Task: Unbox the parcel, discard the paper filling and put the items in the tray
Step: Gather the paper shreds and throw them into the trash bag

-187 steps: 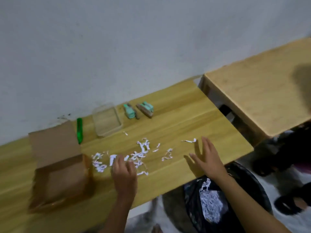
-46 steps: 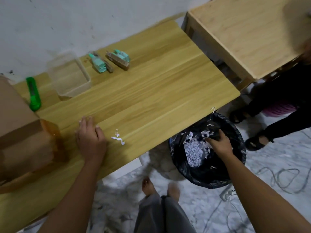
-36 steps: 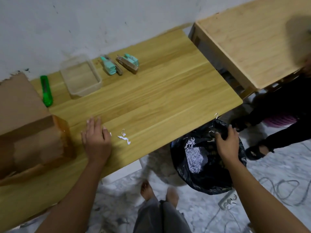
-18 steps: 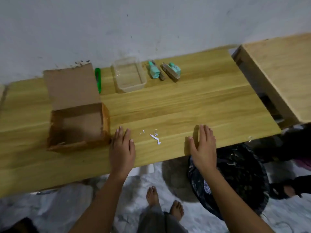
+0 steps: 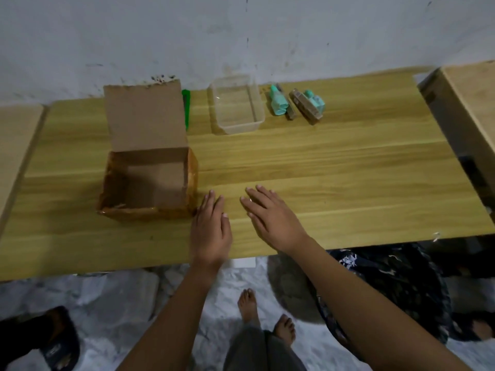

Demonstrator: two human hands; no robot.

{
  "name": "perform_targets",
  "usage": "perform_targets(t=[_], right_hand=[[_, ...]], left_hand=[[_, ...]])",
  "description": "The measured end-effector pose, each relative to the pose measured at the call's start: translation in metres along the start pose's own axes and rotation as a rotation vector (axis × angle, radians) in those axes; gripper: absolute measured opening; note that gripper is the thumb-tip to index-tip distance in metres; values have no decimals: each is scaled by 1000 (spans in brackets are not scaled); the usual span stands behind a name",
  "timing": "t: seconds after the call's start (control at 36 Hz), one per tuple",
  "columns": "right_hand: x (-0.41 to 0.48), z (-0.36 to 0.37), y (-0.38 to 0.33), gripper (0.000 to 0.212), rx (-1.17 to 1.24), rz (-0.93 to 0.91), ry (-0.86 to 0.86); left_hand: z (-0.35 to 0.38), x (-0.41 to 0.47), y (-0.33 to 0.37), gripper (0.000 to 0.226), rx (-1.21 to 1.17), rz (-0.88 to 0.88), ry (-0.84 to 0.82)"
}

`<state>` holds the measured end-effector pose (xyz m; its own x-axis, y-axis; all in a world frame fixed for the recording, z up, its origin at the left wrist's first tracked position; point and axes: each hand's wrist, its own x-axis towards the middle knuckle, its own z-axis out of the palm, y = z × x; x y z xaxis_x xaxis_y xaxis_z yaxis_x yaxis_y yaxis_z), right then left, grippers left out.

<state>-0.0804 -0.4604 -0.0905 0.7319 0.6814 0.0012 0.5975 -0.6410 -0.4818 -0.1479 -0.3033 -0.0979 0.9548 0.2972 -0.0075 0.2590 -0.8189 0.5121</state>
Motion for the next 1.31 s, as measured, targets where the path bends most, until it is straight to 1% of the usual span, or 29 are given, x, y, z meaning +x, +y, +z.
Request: perform_targets(t=[0.11, 0.17, 0.22, 0.28, 0.36, 0.47, 0.53, 0.61, 0.75, 0.83, 0.94, 1.08, 1.22, 1.31], right_hand=[[-22, -9, 25, 36, -39, -110, -3], [-38, -15, 38, 35, -51, -92, 21], [-56, -23, 53, 35, -73, -45, 55], [-74, -33, 69, 38, -134, 17, 98], [-100, -46, 89, 49, -218, 160, 149], [-132, -59, 111, 40, -281, 334, 176], [-143, -65, 118, 39, -287, 411, 181], [-155, -72, 126, 43, -288, 514, 199], [-174, -75, 131, 49, -238, 748, 317], [-176, -73, 132, 49, -178, 839, 358], [-166, -66, 128, 43, -70, 883, 430], [-142, -60, 124, 42, 15, 935, 514], [-122, -61, 118, 38, 207, 797, 593], [-118, -60, 115, 34, 253, 775, 661]], left_hand=[[3, 1, 11, 40, -4, -70, 18], [7, 3, 20, 40, -3, -101, 36], [13, 6, 31, 39, -22, -47, 37], [22, 8, 43, 39, -34, 46, 27], [33, 12, 67, 43, 12, 103, -23], [49, 16, 97, 43, 67, 208, -117], [55, 18, 108, 44, 66, 208, -134], [61, 18, 118, 44, 65, 173, -123], [71, 15, 114, 44, 78, 193, -35], [74, 15, 114, 48, 80, 192, -10], [75, 14, 114, 50, 86, 200, 5], [75, 15, 114, 49, 90, 204, 2], [74, 15, 113, 49, 98, 198, -16], [74, 15, 112, 49, 107, 190, -23]])
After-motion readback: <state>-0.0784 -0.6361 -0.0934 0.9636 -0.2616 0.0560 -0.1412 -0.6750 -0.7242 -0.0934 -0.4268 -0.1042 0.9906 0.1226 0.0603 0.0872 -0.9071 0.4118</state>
